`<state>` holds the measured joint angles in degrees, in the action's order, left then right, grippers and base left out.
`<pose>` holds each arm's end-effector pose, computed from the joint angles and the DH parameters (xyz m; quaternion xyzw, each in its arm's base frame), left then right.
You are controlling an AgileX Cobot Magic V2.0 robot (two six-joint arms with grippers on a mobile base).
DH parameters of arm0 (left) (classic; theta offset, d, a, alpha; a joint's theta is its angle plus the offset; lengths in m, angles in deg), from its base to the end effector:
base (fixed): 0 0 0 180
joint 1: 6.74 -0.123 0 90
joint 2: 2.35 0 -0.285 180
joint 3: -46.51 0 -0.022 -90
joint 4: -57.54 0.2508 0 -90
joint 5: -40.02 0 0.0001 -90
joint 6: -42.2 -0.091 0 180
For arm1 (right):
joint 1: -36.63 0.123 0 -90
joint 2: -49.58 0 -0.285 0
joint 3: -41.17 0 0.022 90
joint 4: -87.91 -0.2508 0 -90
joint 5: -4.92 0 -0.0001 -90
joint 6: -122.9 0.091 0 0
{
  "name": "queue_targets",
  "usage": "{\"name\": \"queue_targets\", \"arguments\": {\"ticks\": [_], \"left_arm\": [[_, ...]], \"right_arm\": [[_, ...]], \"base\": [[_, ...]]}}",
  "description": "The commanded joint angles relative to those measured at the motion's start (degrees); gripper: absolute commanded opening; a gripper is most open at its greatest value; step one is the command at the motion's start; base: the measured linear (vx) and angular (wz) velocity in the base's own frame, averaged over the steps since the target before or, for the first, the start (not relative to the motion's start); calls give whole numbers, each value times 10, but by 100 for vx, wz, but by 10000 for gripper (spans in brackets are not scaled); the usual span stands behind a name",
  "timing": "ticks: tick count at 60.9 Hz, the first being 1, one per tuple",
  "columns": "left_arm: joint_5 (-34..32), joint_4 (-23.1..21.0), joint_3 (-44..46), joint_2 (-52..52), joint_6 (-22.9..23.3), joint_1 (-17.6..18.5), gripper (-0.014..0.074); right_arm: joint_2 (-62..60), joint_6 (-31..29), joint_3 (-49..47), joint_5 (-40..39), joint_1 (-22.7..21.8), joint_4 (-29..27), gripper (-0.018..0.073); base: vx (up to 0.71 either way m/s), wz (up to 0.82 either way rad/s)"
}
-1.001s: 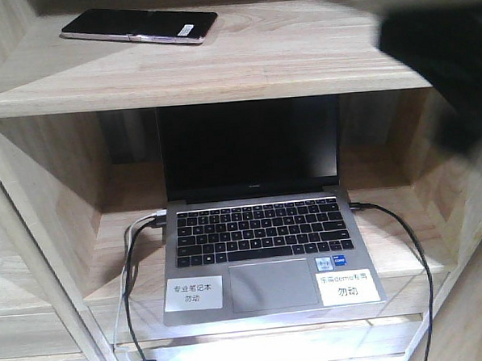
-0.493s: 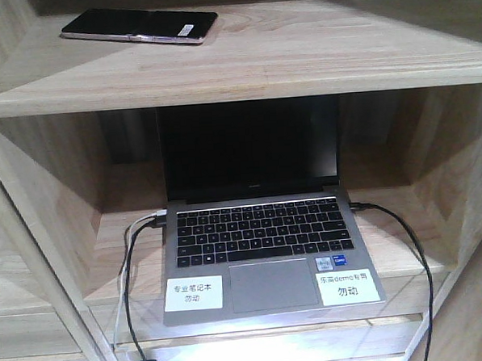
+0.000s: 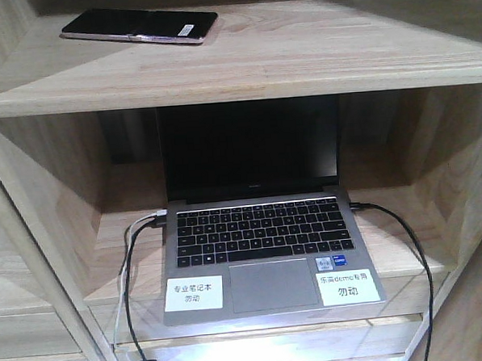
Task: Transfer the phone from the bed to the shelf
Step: 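Open the right gripper and withdraw it from the phone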
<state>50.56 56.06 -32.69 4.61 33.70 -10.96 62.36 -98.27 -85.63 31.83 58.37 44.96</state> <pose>0.0561 0.0037 0.1856 0.0200 0.7469 0.0635 0.6616 0.0161 0.0367 0.3136 -0.2475 0.6392 0.2319 0.6902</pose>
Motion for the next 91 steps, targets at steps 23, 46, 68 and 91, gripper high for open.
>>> {"name": "queue_targets", "arguments": {"ticks": [23, 46, 68, 91], "left_arm": [[-41, -5, 13, -7, 3, 3, 1], [-41, -5, 13, -7, 3, 3, 1], [-41, -5, 13, -7, 3, 3, 1], [-41, -5, 13, -7, 3, 3, 1]], "right_arm": [[7, 0, -14, -39, -2, -14, -10], [7, 103, -14, -57, -2, 84, -10], [7, 441, -14, -57, -29, 397, -10], [-3, 382, 12, -29, -241, 376, -10]], "base": [[0, 0], [0, 0], [0, 0], [0, 0]]}}
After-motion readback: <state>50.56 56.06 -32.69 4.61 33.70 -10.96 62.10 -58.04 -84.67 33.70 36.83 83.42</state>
